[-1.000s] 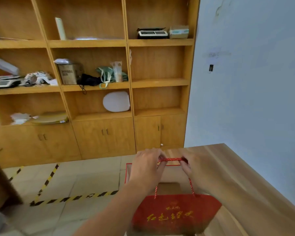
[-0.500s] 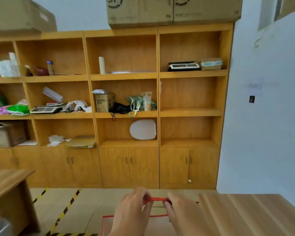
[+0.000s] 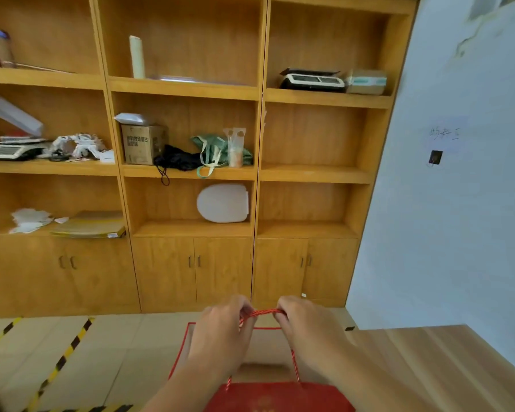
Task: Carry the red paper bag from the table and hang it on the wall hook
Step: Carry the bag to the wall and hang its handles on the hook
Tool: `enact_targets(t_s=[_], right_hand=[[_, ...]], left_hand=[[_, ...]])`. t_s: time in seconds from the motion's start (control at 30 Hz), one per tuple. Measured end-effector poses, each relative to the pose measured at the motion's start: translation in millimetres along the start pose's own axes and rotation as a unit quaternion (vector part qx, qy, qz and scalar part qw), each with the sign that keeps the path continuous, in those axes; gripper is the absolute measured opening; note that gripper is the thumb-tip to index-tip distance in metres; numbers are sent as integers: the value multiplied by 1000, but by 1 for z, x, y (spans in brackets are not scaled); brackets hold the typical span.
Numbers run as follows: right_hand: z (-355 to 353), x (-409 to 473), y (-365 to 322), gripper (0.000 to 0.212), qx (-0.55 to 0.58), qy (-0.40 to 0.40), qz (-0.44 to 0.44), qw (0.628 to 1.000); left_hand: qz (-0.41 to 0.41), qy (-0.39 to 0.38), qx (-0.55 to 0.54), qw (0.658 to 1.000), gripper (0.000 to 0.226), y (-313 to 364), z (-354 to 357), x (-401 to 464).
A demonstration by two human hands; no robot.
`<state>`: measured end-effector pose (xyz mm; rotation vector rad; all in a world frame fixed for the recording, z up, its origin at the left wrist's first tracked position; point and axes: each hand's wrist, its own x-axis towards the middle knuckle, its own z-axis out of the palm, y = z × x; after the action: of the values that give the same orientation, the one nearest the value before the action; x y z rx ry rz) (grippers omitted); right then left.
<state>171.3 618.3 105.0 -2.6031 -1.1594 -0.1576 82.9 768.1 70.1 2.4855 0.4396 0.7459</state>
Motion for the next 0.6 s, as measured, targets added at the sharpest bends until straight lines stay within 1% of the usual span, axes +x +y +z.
enact_targets(t_s=[0.2,0.4,0.6], right_hand=[[24,102,26,19,-18,38,13,999],[39,205,60,17,14,81,10,997],[43,302,86,16,25,104,11,994]], left_hand=[[18,3,29,999,6,-28,25,101],[22,8,-22,999,5,-60,55,202],[25,4,-34,999,5,-86,76,299]])
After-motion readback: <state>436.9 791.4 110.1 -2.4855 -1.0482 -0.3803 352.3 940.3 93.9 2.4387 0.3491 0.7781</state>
